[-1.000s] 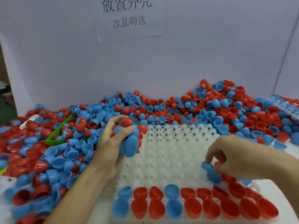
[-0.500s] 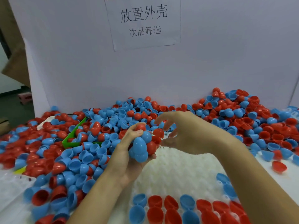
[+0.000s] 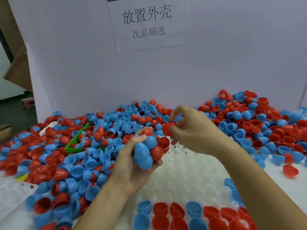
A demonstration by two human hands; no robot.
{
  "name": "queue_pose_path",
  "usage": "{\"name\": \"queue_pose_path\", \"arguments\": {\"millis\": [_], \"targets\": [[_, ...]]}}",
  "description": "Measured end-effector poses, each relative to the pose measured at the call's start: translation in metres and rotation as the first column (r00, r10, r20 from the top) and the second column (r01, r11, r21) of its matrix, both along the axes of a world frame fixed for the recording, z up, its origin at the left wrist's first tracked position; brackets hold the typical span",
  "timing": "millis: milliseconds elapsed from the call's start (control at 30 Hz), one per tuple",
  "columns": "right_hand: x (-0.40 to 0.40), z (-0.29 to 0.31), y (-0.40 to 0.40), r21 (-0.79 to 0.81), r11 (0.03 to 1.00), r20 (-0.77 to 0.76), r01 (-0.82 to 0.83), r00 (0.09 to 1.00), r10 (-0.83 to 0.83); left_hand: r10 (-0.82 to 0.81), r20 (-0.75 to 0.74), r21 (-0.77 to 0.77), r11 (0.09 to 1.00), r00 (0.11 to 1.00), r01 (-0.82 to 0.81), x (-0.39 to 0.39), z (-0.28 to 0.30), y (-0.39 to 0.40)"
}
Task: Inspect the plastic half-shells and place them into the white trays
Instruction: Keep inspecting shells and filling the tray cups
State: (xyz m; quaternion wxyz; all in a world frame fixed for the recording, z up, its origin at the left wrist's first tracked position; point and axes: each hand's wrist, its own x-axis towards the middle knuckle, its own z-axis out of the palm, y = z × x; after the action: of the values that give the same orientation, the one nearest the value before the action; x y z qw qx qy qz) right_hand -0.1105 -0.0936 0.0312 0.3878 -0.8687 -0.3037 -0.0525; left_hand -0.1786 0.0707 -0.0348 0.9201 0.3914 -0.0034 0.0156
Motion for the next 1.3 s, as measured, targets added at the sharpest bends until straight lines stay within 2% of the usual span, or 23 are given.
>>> {"name": "queue_pose_path", "arguments": {"millis": [100,233,400,567,700,800,1100,1300], "targets": [[-0.002,-0.001,0.003,0.02,0.999,0.038,0.05,0.998,-0.05,0.004,0.002,0.011,1.0,1.0,-0.004,0.0,0.0,-0.001],[-0.004,-0.001,0.006,-0.085,0.989,0.159,0.125,0.981,-0.11,0.017,0.001,0.044,0.999,1.0,-0.017,0.0,0.001,-0.002],[-0.007,-0.002,0.008,-0.167,0.98,0.194,0.107,0.978,-0.073,0.01,0.014,0.066,0.998,1.0,-0.01,0.001,0.0,-0.002],[-0.005,-0.006,0.009,-0.257,0.966,0.076,0.019,0.997,0.0,-0.003,0.048,0.119,0.993,0.999,-0.003,0.0,0.001,0.0],[-0.006,-0.006,0.008,-0.346,0.938,0.037,-0.012,0.999,0.027,-0.03,0.098,0.257,0.966,0.995,0.003,0.0,0.001,0.0],[-0.003,-0.006,0.007,-0.322,0.947,0.03,0.005,1.0,0.004,-0.032,0.118,0.321,0.947,0.992,-0.008,-0.001,0.001,-0.002],[0.004,-0.006,0.001,-0.218,0.975,0.072,0.043,0.997,-0.028,0.022,0.081,0.281,0.959,0.997,-0.044,0.0,0.0,-0.003],[0.012,-0.001,-0.017,-0.131,0.991,-0.003,0.001,1.0,-0.002,0.078,0.073,0.284,0.954,0.994,-0.096,0.001,-0.002,0.002]]}}
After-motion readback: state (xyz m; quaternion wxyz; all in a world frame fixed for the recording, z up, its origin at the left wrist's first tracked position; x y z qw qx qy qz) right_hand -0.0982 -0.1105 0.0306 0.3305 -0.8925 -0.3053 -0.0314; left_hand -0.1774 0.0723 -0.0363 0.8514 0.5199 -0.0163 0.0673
